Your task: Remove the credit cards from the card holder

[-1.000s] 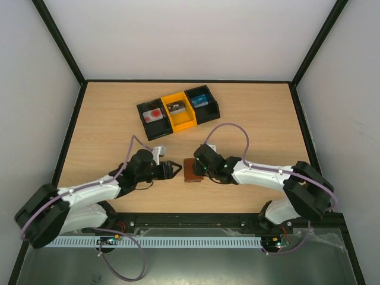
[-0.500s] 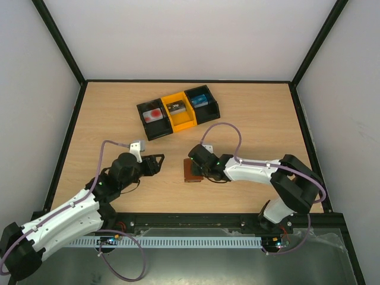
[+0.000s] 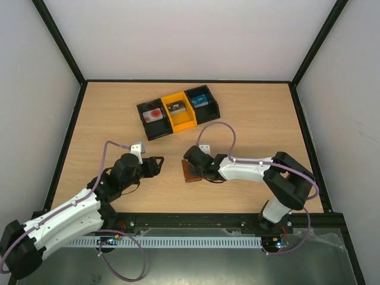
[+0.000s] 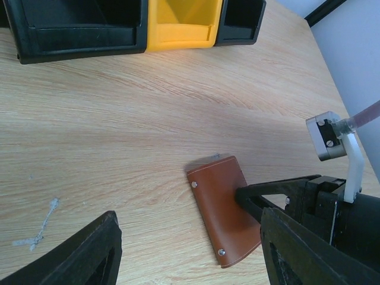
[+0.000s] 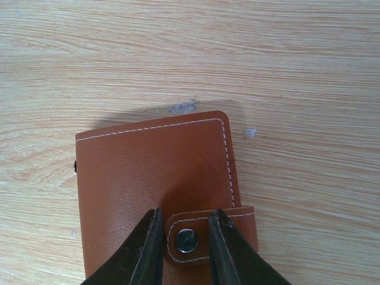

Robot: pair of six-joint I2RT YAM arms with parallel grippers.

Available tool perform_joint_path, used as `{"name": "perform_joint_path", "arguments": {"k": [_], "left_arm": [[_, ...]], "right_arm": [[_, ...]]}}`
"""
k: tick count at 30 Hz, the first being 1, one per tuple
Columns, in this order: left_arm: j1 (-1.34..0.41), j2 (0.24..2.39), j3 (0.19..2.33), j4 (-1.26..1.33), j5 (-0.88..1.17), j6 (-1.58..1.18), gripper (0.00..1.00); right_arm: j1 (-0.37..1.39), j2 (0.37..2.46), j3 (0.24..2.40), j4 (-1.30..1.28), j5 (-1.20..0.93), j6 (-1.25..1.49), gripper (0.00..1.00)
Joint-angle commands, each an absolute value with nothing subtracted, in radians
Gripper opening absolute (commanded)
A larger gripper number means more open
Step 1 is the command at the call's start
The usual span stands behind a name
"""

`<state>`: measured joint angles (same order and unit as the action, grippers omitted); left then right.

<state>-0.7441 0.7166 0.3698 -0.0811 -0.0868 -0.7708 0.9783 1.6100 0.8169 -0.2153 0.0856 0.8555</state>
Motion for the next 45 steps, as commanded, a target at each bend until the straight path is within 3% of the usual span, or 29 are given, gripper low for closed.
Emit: {"name": "perform_joint_path", "arguments": {"k": [1,7,36,45], "left_arm": [[-0.742,0.718,0.352,-0.076,-0.093,-0.776,0.66],[-0.742,0.728,0.341,-0.065,-0.09,-0.786,0.67],[-0.742,0.8,0.253,0.072,0.012,-0.865,0.62],[-0.742,0.862,0.168,0.299,0.151,-0.914,0.58]], "right_arm": [[0.995,1.648,0.831,-0.306,0.159,0.857,0.17],[1.005,1.65,0.837,-0.31,0.165,0.85,0.02],[1.008,1.411,0.64,0.019,-0.085,0.849,0.02],[1.009,1.333,0.544,0.197,-0.134,0.863,0.02]]}}
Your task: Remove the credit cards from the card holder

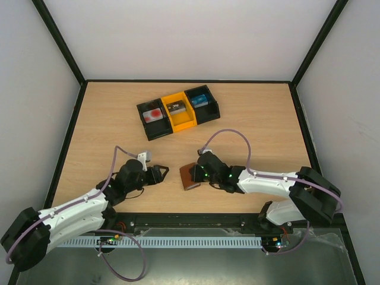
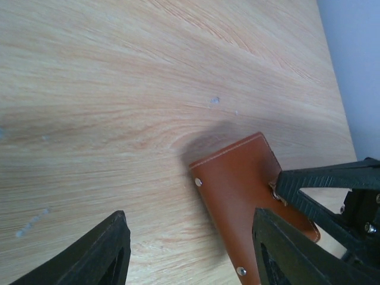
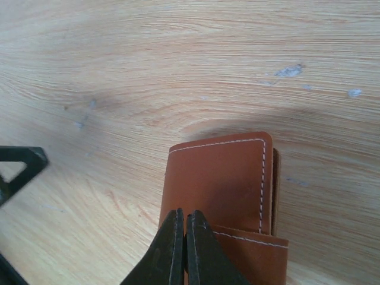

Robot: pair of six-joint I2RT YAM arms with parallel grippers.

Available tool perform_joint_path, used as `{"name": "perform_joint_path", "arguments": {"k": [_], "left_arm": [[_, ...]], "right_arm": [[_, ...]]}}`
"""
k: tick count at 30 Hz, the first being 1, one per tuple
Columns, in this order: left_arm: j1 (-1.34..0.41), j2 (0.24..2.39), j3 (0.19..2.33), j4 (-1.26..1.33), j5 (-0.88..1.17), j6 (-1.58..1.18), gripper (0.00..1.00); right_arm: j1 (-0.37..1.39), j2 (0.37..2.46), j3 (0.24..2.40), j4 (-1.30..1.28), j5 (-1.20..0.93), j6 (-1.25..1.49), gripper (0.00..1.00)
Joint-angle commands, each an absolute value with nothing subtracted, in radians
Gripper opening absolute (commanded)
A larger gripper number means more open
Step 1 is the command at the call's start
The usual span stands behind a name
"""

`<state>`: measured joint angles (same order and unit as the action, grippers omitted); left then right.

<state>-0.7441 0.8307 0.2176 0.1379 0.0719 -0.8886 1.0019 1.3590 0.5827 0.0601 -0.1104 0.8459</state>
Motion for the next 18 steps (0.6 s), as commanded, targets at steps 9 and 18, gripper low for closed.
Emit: {"name": "perform_joint_path", "arguments": {"k": [9,18], "left_arm": [[-0.742,1.004,0.161,0.469,0.252,-0.915,0.39],[-0.741,1.082,0.15,0.574,0.28,-0.944,0.4]], "right_arm": [[1.013,1.388,0.5,0.326,-0.191,0.898,0.02],[1.02,1.388,0.629,-0.073,-0.006,0.834,0.13]]}}
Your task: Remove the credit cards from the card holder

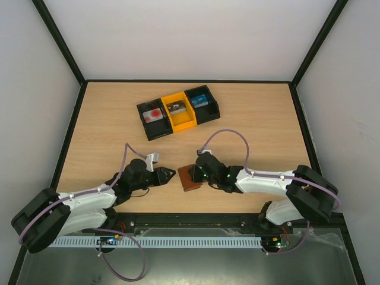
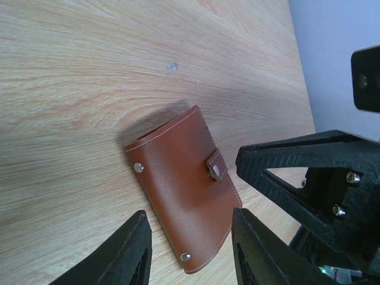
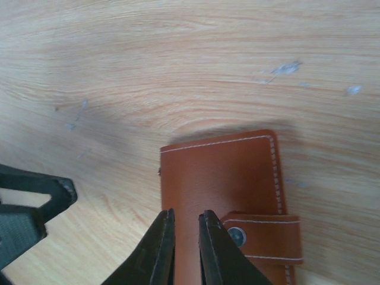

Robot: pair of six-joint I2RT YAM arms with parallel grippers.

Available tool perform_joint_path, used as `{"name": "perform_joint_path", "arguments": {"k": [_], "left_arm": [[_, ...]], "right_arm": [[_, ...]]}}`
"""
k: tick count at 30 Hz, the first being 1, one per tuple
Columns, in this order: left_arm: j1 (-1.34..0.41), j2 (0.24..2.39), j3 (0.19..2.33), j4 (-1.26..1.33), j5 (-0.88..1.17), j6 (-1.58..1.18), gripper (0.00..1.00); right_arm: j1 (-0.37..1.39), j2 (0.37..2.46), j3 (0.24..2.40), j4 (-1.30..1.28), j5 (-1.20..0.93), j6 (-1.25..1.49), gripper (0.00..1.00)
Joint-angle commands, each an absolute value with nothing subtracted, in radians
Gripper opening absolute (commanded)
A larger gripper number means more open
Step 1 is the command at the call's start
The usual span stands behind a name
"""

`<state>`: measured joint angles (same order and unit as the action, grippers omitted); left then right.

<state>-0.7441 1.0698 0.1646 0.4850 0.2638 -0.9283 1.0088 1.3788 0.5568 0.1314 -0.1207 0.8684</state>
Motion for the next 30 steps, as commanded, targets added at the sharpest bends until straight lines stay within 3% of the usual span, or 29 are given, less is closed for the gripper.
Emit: {"name": "perform_joint_path", "arguments": {"k": [1,8,20,30], "left_arm": [[-0.741,1.084,0.146,0.58,0.281,-0.946,0.41],[-0.733,1.086,0.144,0.583,0.285,-0.959,0.43],[-0.729,1.068,0.133,0.56,0.282,-0.96,0.43],[-0.729,1.094,0.179,0.524,0.316,-0.958,0.44]], "right_arm": [[1.024,1.392,0.638,-0.103,0.009,0.833,0.15],[1.08,1.476,0.727,-0.211,0.051,0.798,0.23],[1.12,1.586,0.807,-0.288,0.137,0.758,0.28],[1.121,1.626,0.799,-0.274,0.187,0.752,0.02]]}}
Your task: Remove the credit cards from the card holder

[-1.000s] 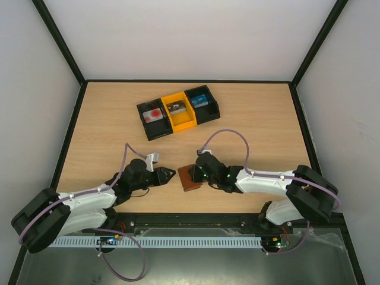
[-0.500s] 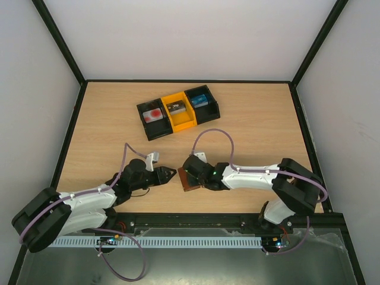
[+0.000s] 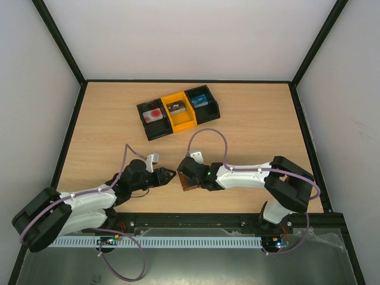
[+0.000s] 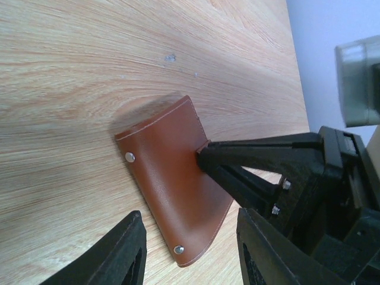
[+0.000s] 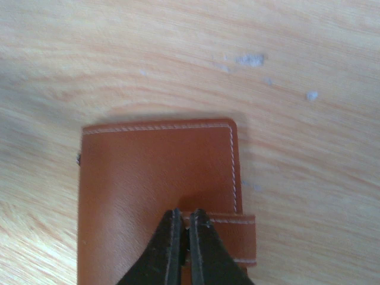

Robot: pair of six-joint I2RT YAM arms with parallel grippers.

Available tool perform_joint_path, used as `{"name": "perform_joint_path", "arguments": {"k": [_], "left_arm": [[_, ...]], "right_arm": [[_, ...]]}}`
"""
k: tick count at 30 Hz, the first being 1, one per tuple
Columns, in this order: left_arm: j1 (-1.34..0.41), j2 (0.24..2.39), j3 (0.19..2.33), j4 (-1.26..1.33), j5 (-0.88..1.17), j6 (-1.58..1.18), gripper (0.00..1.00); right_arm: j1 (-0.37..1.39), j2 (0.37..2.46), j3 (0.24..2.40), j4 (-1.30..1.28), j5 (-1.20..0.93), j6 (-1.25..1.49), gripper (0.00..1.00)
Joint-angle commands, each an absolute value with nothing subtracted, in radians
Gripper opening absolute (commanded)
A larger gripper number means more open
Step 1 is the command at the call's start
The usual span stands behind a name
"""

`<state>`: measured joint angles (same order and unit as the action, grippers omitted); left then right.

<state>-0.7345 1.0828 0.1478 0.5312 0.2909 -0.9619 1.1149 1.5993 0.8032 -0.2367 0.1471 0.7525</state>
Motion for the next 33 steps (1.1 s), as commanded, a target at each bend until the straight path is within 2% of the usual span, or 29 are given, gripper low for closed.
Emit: {"name": "perform_joint_path", "arguments": {"k": [1,12,18,21,24,33], "left_arm": [[-0.729,1.094,0.178,0.523,0.315,-0.962,0.44],[-0.729,1.199,0.234,0.544,0.359,-0.944,0.45],[-0.73,1.314,0.236,0.634,0.405,-0.956,0.43],[-0.734,1.366,0.248,0.655,0.396,-0.959,0.38],[-0.735,1.418,0.277,0.613,0.382,-0.942,0.34],[-0.735,1.517,0.366,0.43,0.352,-0.917,0.33]], "right_arm": [[1.121,1.619,0.795,-0.265,0.186,0.754,0.02],[1.121,1.533,0.681,-0.024,0.026,0.804,0.02],[1.122,1.441,0.616,0.048,0.066,0.81,0.02],[1.122,1.409,0.572,0.087,0.078,0.823,0.02],[1.121,1.38,0.517,0.152,0.092,0.86,0.02],[1.121,1.36,0.434,0.316,0.105,0.94,0.02]]}}
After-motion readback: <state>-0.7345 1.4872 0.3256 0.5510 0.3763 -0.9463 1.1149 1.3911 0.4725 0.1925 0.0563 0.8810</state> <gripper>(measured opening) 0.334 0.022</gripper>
